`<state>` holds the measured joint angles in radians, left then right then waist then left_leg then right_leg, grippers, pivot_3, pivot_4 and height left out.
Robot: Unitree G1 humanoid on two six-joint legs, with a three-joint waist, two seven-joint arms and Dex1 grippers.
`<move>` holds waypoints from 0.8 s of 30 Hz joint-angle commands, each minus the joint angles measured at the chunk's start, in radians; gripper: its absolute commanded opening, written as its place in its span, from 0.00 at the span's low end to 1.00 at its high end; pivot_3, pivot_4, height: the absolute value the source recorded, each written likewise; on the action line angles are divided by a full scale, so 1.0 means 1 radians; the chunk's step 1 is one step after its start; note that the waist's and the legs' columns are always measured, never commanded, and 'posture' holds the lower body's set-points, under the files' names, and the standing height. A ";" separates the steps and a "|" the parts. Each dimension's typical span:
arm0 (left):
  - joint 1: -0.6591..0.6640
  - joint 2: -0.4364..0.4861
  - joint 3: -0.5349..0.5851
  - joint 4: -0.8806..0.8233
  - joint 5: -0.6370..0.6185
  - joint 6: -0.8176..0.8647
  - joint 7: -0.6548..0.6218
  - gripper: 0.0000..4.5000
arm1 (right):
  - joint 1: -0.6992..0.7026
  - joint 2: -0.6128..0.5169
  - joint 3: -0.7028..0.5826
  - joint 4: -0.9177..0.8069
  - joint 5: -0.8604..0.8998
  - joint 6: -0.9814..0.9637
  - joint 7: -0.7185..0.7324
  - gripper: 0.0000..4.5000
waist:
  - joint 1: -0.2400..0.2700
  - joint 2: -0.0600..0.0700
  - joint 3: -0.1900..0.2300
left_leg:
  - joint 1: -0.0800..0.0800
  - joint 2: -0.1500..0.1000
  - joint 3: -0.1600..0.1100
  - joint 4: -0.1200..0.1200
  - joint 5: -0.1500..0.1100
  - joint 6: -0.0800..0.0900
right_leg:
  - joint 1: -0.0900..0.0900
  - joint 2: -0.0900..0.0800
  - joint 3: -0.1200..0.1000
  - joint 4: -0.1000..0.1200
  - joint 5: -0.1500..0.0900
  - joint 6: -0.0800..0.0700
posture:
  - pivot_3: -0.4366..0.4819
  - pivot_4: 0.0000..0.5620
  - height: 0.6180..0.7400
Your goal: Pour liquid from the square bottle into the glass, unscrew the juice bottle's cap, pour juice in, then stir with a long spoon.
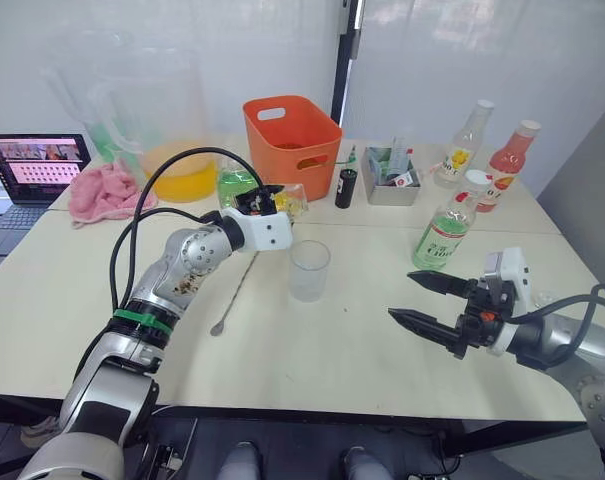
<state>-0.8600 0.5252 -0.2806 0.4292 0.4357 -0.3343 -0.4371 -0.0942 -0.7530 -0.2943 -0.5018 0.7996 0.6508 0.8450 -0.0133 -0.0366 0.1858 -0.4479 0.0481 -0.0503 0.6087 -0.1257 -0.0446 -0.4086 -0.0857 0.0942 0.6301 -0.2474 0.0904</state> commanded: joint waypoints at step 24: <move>-0.069 0.018 -0.032 0.043 0.187 -0.195 0.207 0.62 | 0.003 -0.013 -0.026 0.003 -0.016 -0.036 -0.002 0.99 | 0.001 0.000 0.000 | 0.000 0.000 0.000 0.000 0.000 0.000 | 0.000 0.000 0.000 0.000 0.001 -0.001 | 0.48 0.27 0.99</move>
<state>-0.8605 0.5321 -0.3397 0.5201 0.6258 -0.4960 -0.2907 -0.0901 -0.7530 -0.2946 -0.4874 0.7883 0.6397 0.8443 -0.0124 -0.0366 0.1858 -0.4476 0.0480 -0.0503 0.6089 -0.1255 -0.0449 -0.4085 -0.0857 0.0943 0.6306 -0.2466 0.0894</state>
